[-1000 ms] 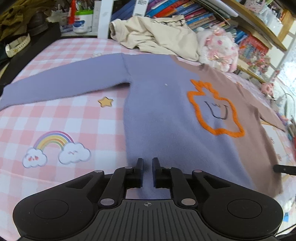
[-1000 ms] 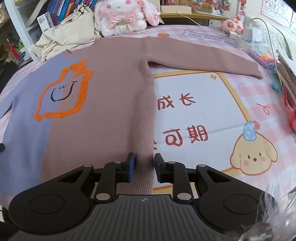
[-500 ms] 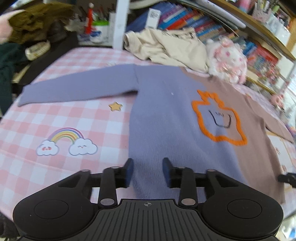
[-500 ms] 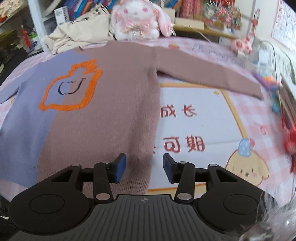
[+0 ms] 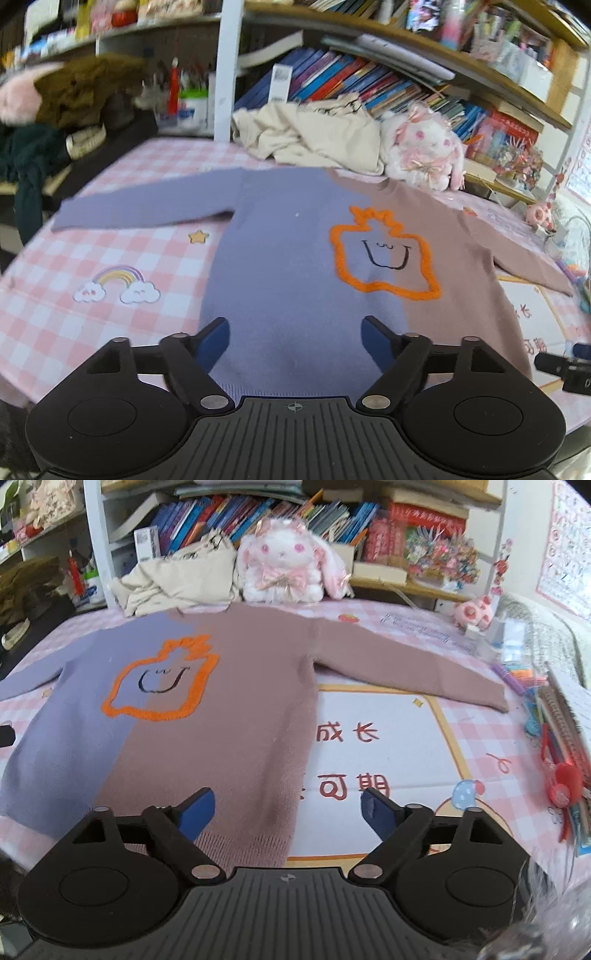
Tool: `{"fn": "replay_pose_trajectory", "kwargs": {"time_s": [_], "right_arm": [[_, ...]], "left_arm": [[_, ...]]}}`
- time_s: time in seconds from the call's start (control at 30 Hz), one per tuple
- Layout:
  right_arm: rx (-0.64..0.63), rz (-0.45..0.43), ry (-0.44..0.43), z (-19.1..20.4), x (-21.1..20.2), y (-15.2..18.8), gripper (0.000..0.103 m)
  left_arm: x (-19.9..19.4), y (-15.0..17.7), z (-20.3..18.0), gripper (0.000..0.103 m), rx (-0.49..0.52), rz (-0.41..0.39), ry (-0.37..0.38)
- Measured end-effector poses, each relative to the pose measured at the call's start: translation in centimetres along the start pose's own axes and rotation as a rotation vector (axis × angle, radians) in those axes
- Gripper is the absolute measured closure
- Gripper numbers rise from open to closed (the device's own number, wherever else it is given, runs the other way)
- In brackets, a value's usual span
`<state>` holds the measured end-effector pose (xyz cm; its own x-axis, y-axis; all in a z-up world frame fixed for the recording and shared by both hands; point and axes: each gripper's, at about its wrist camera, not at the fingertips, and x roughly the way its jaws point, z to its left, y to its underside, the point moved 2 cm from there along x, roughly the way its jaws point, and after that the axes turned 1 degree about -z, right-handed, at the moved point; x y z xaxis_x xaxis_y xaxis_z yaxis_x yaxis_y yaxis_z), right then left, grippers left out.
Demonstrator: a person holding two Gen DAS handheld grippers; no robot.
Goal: Fold clothes
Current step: 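Open both grippers and release the sweater hem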
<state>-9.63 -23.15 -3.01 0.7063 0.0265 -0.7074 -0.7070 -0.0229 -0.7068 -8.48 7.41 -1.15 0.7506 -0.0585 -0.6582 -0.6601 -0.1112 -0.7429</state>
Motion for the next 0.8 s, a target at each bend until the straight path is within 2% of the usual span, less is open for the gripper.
{"fn": "replay_pose_trajectory", "kwargs": {"time_s": [0.1,0.33,0.53,0.8], "right_arm": [[-0.004,-0.017,0.023,0.5,-0.8,1.1,0.012],[-0.058,-0.024,0.015,2.3,-1.5,2.4,0.006],[-0.043,-0.027,0.045,4.3,-1.3,1.9,0.004],[0.059,0.002,0.106,9.6,0.1,0.6,0.003]], "left_arm": [[-0.6,0.8,-0.5,0.017,0.007,0.002,-0.018],[-0.9,1.6,-0.6,0.017,0.038,0.03,-0.035],[-0.2,1.2,0.6,0.016,0.092,0.031,-0.005],[2.5,-1.3,5.7,0.016,0.184,0.054,0.088]]}}
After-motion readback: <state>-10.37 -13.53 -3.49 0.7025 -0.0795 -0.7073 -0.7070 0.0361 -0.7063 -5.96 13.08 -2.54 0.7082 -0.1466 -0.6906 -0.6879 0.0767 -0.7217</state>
